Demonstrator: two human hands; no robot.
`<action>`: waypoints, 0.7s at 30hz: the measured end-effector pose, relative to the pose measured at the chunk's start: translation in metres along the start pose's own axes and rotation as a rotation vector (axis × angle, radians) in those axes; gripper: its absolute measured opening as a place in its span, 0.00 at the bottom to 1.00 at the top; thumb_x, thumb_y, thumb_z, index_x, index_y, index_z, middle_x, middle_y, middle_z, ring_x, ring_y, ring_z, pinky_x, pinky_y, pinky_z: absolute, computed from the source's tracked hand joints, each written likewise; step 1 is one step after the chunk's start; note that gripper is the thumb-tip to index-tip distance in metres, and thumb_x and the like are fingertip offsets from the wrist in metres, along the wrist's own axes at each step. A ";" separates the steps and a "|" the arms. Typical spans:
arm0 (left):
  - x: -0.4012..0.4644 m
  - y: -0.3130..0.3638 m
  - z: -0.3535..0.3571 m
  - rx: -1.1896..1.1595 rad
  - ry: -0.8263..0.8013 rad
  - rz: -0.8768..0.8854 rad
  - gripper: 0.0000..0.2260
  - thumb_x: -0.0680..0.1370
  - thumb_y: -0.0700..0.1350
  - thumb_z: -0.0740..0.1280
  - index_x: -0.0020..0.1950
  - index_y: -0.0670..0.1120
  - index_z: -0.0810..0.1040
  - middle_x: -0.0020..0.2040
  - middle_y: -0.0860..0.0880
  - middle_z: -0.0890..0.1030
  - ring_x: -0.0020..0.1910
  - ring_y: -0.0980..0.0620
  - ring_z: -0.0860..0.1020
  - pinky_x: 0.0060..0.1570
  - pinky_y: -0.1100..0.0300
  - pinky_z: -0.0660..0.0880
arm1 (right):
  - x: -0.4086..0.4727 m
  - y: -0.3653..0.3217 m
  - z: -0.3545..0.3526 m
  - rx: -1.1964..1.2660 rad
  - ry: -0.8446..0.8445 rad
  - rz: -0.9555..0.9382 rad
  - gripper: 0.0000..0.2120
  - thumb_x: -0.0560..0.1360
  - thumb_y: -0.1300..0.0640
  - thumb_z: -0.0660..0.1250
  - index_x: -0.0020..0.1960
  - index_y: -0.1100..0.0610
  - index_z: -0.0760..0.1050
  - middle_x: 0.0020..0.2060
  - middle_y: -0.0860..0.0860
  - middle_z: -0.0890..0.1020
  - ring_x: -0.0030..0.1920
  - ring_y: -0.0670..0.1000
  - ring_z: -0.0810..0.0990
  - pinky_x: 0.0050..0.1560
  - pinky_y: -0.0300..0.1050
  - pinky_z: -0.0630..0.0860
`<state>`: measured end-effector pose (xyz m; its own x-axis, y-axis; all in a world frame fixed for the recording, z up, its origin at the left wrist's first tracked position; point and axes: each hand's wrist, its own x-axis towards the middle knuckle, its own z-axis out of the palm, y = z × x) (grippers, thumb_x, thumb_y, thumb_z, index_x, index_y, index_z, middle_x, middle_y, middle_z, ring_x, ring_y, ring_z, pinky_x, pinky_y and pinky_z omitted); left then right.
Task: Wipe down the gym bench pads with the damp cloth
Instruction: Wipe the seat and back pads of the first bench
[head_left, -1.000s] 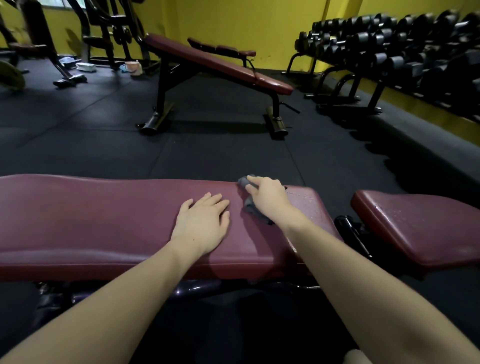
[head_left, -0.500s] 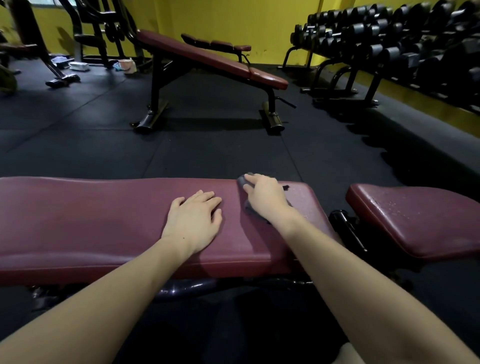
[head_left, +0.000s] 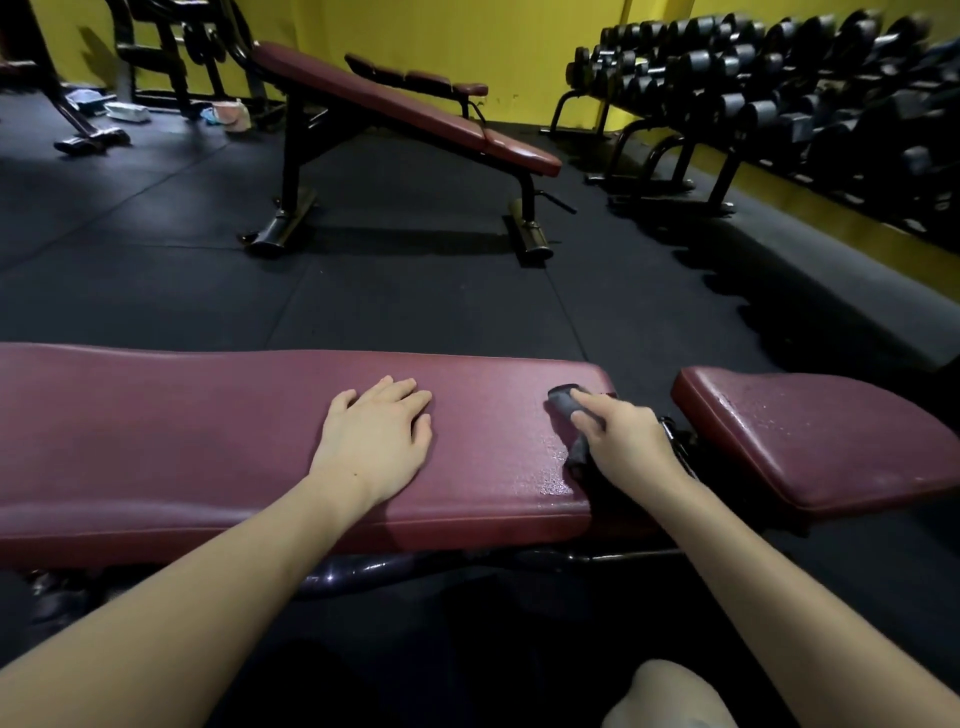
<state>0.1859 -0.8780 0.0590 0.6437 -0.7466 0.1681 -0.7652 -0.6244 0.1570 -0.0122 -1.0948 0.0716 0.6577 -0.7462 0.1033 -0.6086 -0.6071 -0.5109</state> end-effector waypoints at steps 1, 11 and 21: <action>0.000 0.000 0.000 0.001 0.002 0.001 0.20 0.84 0.54 0.53 0.76 0.58 0.71 0.79 0.57 0.67 0.80 0.54 0.60 0.77 0.46 0.57 | 0.010 -0.002 0.001 -0.005 -0.001 0.027 0.18 0.82 0.49 0.65 0.72 0.45 0.76 0.66 0.54 0.81 0.66 0.61 0.78 0.65 0.49 0.72; -0.001 0.000 -0.004 -0.020 0.038 0.029 0.19 0.84 0.54 0.55 0.73 0.57 0.74 0.77 0.56 0.70 0.79 0.53 0.64 0.75 0.45 0.59 | 0.039 -0.002 -0.008 0.026 -0.021 0.081 0.18 0.81 0.48 0.65 0.70 0.43 0.77 0.66 0.55 0.81 0.67 0.61 0.78 0.68 0.50 0.71; -0.001 0.002 -0.004 -0.014 0.070 0.062 0.17 0.83 0.55 0.58 0.69 0.56 0.79 0.71 0.53 0.76 0.74 0.48 0.69 0.72 0.46 0.63 | 0.006 -0.004 -0.013 -0.015 0.001 0.091 0.18 0.82 0.49 0.65 0.71 0.45 0.77 0.67 0.57 0.80 0.68 0.62 0.76 0.69 0.51 0.71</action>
<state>0.1834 -0.8774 0.0633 0.5944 -0.7657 0.2457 -0.8039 -0.5736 0.1574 -0.0115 -1.1006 0.0856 0.5992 -0.7985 0.0579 -0.6722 -0.5410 -0.5054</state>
